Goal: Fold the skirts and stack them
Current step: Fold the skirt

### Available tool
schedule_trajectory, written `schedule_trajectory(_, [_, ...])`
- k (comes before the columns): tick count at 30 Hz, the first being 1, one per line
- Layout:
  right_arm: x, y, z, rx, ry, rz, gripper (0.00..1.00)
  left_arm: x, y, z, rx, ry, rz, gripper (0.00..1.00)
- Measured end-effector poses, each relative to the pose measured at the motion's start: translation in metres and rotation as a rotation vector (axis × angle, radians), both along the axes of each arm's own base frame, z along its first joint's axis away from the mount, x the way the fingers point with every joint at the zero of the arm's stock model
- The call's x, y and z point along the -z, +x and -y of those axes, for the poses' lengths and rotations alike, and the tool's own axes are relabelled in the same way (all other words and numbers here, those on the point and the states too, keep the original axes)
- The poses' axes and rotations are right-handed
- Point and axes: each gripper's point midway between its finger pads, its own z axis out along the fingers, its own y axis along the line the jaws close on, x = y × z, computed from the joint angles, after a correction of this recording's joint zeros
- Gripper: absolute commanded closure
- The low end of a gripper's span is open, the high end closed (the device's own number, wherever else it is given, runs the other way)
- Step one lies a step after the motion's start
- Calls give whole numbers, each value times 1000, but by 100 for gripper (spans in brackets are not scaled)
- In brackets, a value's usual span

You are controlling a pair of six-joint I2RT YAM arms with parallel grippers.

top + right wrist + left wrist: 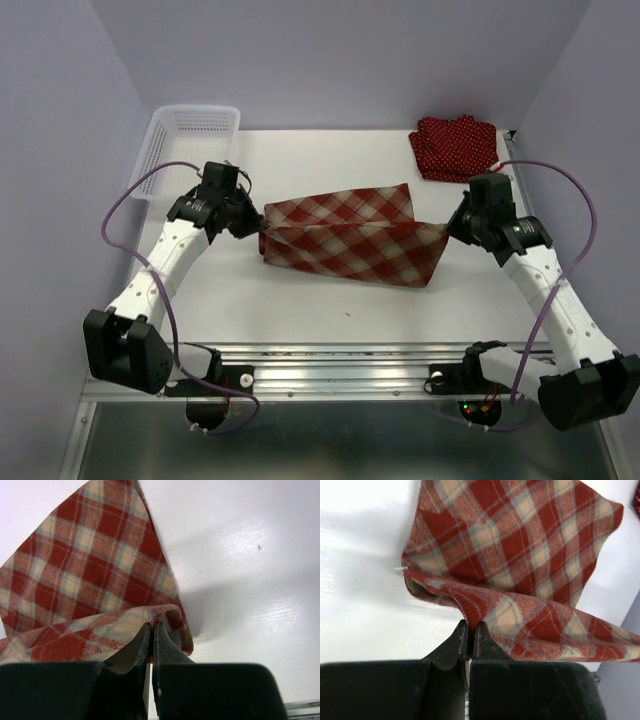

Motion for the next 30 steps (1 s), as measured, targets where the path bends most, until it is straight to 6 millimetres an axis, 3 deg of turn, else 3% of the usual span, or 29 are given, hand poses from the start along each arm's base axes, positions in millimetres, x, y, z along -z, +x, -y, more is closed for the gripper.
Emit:
schedule_trajectory(9, [11, 84, -10, -35, -82, 18, 99, 22, 53, -9, -66, 39, -61, 100])
schedule_trajectory(23, [81, 185, -14, -95, -128, -9, 99, 77, 146, -16, -119, 107, -115, 100])
schedule_trajectory(24, [86, 189, -15, -100, -132, -16, 99, 81, 150, -16, -121, 113, -118, 93])
schedule_trajectory(25, [94, 199, -16, -107, -133, -21, 96, 85, 157, -16, -122, 122, -121, 72])
schedule_trajectory(27, [104, 214, -18, -115, -133, -22, 89, 91, 167, -17, -123, 137, -120, 56])
schedule_trajectory(29, [116, 226, -20, -131, -129, -32, 72, 95, 176, -19, -129, 153, -117, 40])
schedule_trajectory(30, [120, 230, -21, -139, -133, -39, 54, 96, 180, -21, -132, 161, -113, 35])
